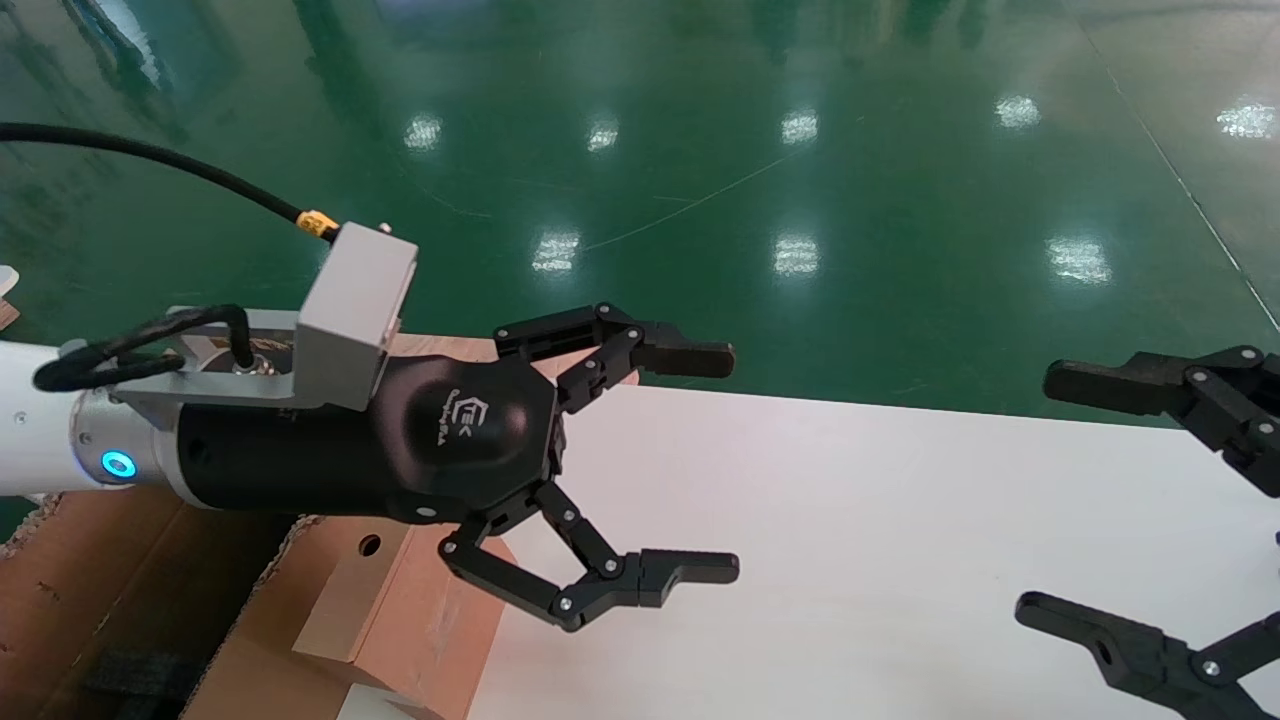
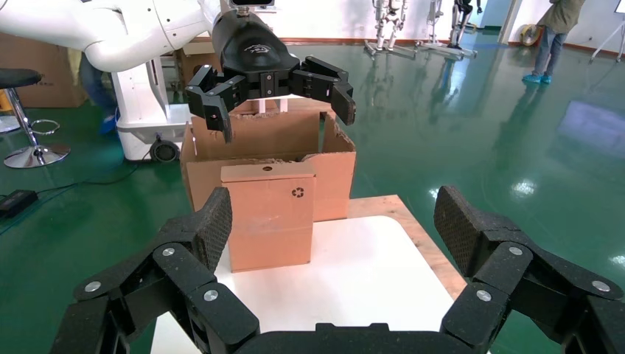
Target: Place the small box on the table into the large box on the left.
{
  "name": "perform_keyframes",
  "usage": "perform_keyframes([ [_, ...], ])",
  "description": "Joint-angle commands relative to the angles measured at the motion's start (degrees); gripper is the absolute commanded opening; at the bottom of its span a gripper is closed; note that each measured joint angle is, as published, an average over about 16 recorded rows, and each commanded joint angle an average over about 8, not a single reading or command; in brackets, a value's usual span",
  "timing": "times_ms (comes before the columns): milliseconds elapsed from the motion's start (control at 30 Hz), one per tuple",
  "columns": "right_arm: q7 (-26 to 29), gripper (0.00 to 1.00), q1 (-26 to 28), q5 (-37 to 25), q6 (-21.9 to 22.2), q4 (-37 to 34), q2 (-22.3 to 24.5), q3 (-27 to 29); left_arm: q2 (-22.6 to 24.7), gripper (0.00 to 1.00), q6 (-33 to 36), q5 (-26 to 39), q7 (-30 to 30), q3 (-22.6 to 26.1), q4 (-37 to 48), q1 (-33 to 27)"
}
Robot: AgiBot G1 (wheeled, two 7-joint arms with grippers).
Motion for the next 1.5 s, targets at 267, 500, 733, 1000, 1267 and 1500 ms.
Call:
perform_keyframes([
  [267,0.00,1.00,0.00,0.00,0.00,0.00,0.00,0.00,0.00,1.00,0.00,0.00,0.00,0.00,0.00,0.00],
  [500,0.00,0.55,0.00,0.00,0.00,0.00,0.00,0.00,-0.16,1.00,-0.07,0.25,-0.02,0.00,-0.02,-0.01],
  [733,-0.01,0.00,0.01,0.00,-0.01,-0.01,0.00,-0.01,-3.13,1.00,-1.79,6.26,-3.56,1.58,-1.93,-2.51],
  [1000,-0.01,0.00,0.01,0.01,-0.01,-0.02,0.00,-0.02,-7.55,1.00,-0.39,21.54,-14.36,6.78,-4.01,-12.23],
  [1267,-0.02,0.00,0.02,0.02,0.00,-0.02,0.00,-0.03,-9.07,1.00,4.32,34.33,-23.82,14.45,-4.22,-23.91],
  [1500,-0.02,0.00,0.01,0.02,0.01,-0.03,0.01,-0.03,-10.08,1.00,5.14,38.61,-27.71,21.92,-4.36,-31.00],
])
